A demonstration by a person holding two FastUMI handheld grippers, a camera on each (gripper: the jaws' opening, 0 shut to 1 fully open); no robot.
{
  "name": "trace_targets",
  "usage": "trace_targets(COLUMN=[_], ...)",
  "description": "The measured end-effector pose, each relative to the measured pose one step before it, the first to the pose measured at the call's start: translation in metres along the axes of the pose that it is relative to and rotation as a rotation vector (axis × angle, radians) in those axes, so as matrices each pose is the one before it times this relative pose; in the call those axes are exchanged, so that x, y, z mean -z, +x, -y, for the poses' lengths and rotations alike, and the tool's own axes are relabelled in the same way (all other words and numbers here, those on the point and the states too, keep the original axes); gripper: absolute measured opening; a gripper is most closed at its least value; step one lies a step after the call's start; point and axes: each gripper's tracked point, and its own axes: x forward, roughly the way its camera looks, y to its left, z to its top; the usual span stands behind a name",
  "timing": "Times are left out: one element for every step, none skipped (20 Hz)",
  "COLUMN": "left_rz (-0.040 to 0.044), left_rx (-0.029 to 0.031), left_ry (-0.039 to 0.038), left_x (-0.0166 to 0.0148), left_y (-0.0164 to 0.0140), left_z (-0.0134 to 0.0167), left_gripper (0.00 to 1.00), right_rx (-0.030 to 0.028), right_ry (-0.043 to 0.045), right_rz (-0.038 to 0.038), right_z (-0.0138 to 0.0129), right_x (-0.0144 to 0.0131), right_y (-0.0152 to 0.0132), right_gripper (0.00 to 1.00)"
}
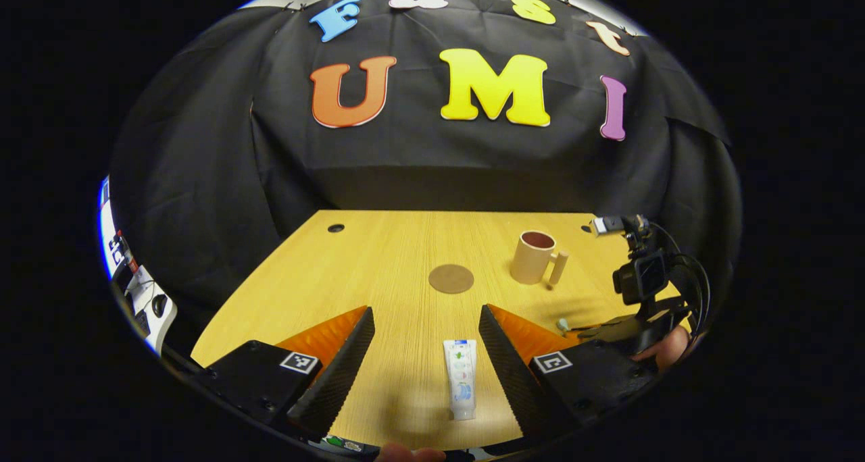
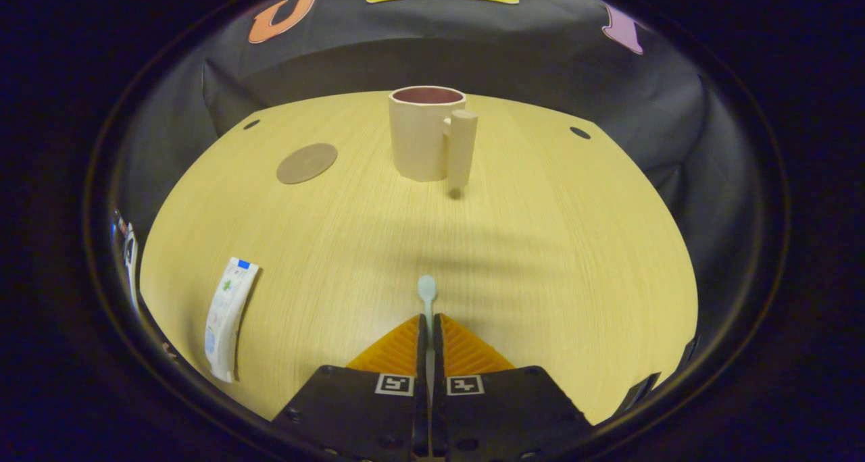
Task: Put the toothbrush and toothpaste on the desktop into the cup, then pick up the cup and place it on the coaster on the desktop.
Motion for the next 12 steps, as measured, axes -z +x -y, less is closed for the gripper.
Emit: trace_targets(left_rz=[-0.03409,-0.02982,-0.03272,-0.02479,-0.01772,-0.01619,-0.01474,-0.01474,-0.01379,-0.01236,-0.01272,-0.01663], left_rx=[0.00044,0.00291,0.00262,0.00586,0.00628,0.00625,0.005,0.00608,0.00738,0.00811,0.00273,-0.00477], left_ry=[0.00463,0.00238,0.00054,-0.00308,-0.00471,-0.00062,0.00352,0.00492,0.0034,0.00507,0.00617,0.00684], left_x=[0.01187,0.01368,0.01416,0.01195,0.00873,0.00683,0.00633,0.0051,0.00539,0.00468,0.00442,0.0045], left_y=[0.0065,0.00303,0.00443,0.00395,0.00376,0.00417,0.0051,0.0045,0.00383,0.00497,0.00533,0.006], left_z=[0.00098,0.0005,-0.00138,0.00149,0.00219,0.00266,0.00175,0.00335,0.00364,0.00172,0.00219,0.00175], left_gripper=[0.99,1.0,1.0,1.0,1.0,0.99,0.99,1.0,0.99,0.99,0.99,0.99], right_rx=[-0.00223,-0.00183,-0.00171,0.00066,-0.00591,-0.00424,-0.00441,-0.00501,-0.00296,-0.00402,-0.00112,-0.00236], right_ry=[0.00031,0.00047,0.00528,0.00342,0.00544,0.00212,0.00038,0.00406,0.00143,0.00329,0.00147,0.00207], right_rz=[-0.00081,-0.00308,-0.00069,0.00216,0.00515,0.00367,0.00118,0.00608,0.00293,0.00469,0.00263,0.00275], right_z=[0.00029,-0.00008,-0.00017,0.00042,-0.00014,-0.00009,0.00007,-0.00105,0.00037,-0.00039,-0.00021,-0.00056], right_x=[0.0005,-0.00021,0.00013,-0.00045,-0.00199,-0.00046,-0.00127,-0.002,-0.00135,-0.00175,-0.00012,-0.00085], right_y=[0.0017,0.00036,-0.00058,-0.00101,-0.00141,-0.0019,-0.00222,-0.00248,-0.00197,-0.00297,-0.00063,-0.00229], right_gripper=[0.01,0.01,0.01,0.01,0.01,0.01,0.0,0.0,0.0,0.0,0.0,0.0])
